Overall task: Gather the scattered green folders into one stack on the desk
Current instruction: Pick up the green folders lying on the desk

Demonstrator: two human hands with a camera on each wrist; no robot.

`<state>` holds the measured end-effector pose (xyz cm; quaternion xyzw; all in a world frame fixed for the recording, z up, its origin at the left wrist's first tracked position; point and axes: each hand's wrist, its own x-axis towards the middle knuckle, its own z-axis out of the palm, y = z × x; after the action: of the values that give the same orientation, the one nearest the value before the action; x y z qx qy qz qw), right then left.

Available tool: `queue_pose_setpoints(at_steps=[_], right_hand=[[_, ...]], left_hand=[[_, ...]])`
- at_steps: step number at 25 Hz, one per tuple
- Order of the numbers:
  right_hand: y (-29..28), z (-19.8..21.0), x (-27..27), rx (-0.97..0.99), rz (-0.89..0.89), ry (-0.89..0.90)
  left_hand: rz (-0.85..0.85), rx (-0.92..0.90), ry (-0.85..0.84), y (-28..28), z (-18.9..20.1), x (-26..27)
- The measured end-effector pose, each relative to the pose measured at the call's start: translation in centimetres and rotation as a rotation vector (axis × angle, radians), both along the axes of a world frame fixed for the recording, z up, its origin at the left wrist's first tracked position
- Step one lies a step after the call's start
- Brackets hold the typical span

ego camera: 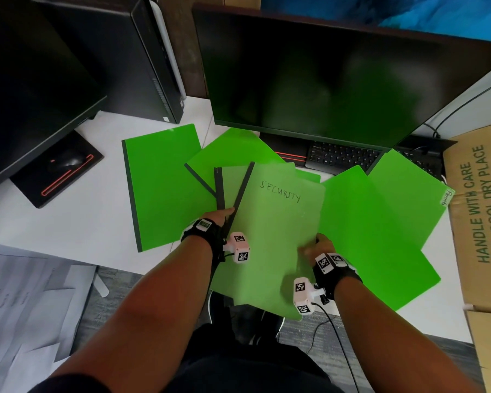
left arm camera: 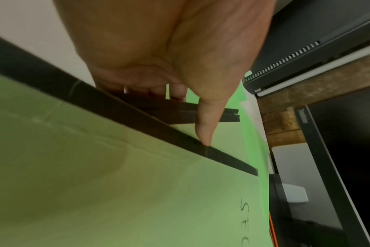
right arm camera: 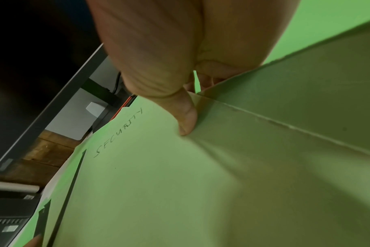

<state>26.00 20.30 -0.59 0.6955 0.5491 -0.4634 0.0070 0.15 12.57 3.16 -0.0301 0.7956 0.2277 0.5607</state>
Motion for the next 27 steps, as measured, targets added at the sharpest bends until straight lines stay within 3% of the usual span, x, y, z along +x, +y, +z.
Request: queue_pose_setpoints(at_steps=[3,6,13,17,20,27], right_hand=[[0.1,0.0,-0.1,-0.003,-0.015,0.019],[0.3,-0.1,0.0,-0.014,-0.030,0.030],[1.1,0.1,0.1,-0.025,0.001,0.022],[1.3,0.5,0.7,-0.042,0.003,0.088],[1.2,1.3,1.5,-0.022,-0.040,0.166],[-1.0,3.4,1.4,0.087,0.014,0.150]], left_hand=[[-0.175,0.036,0.146,1.4,0.7,-0.9],[-0.226,0.049,0.208,3.0,0.4,-2.0],[-0.006,0.061,0.043,4.8,0.4,-3.1],[-0.022,0.169,0.230,4.7,0.7,-2.4],[0.058,0.265,0.316,2.8,0.7,-1.5],[0.011,0.465,0.330,-2.6,2.5,0.4]])
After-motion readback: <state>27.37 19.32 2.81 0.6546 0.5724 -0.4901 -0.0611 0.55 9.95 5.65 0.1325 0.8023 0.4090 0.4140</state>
